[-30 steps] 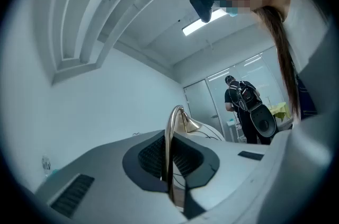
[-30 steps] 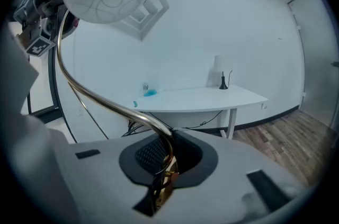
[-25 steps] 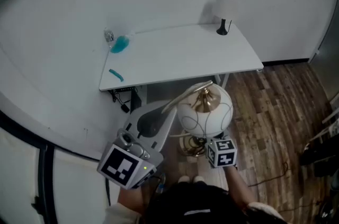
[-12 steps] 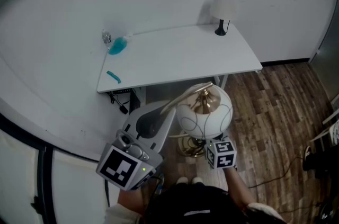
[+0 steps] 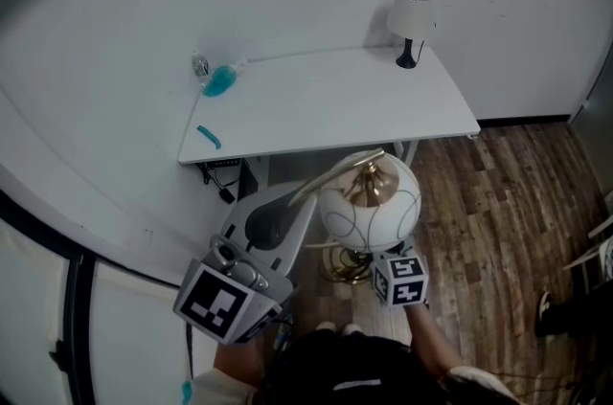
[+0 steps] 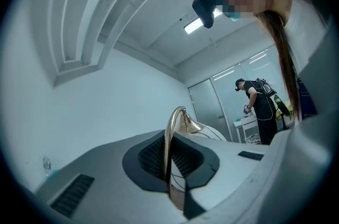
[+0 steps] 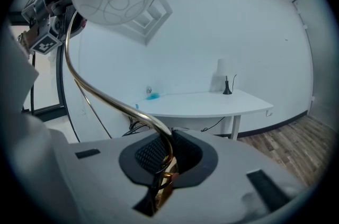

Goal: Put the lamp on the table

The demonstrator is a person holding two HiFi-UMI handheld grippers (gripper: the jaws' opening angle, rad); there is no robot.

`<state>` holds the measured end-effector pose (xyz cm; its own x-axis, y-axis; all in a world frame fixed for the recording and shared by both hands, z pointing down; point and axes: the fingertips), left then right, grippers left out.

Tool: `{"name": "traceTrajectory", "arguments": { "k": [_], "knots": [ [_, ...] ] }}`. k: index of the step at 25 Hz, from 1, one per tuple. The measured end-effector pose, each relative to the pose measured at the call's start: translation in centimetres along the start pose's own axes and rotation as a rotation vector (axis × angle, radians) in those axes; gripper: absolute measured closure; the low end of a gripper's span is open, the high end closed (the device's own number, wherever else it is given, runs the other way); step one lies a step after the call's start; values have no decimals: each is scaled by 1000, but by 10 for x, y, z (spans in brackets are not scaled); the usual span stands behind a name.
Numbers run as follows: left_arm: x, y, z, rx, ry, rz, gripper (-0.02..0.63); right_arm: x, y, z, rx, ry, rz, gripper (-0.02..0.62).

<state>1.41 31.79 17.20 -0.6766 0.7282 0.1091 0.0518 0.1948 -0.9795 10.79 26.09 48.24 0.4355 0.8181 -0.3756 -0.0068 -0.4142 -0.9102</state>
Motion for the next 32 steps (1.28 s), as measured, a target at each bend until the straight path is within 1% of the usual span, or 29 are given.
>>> {"name": "traceTrajectory", "arguments": {
  "k": [3,8,17,20,26,29,32],
  "knots": [
    [5,-5,-2,-6,12,-12,594,0,-6,1,10,5,-5,578],
    [6,-8,-6,-7,22,-7,594,1,-10,-1,16,12,-10,580],
    [-4,-18,3,-9,11,3,594,-15,-10,-5,13,10,-13,580],
    [-5,-22,6,-22,8,-8,594,-21,-10,-7,15,7,-21,580],
    [-8,-24,6,-18,-2,-28,594,-26,-10,-11,22,-1,-39,580],
    [-11,-29,13,-24,-2,-30,594,-34,-8,-13,24,-4,-40,580],
    [-19,-31,29,-16,-11,-30,594,-49,0,-12,23,-10,-37,580]
  ]
}}
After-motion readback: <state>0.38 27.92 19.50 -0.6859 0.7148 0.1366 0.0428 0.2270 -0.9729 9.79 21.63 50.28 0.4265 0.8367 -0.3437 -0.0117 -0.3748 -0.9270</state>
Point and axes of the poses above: the fingertips, and each gripper's own axes: x backward along the fingers, z to its left, y out of its top, and after that the axes turned 1 degree about -x, right-handed
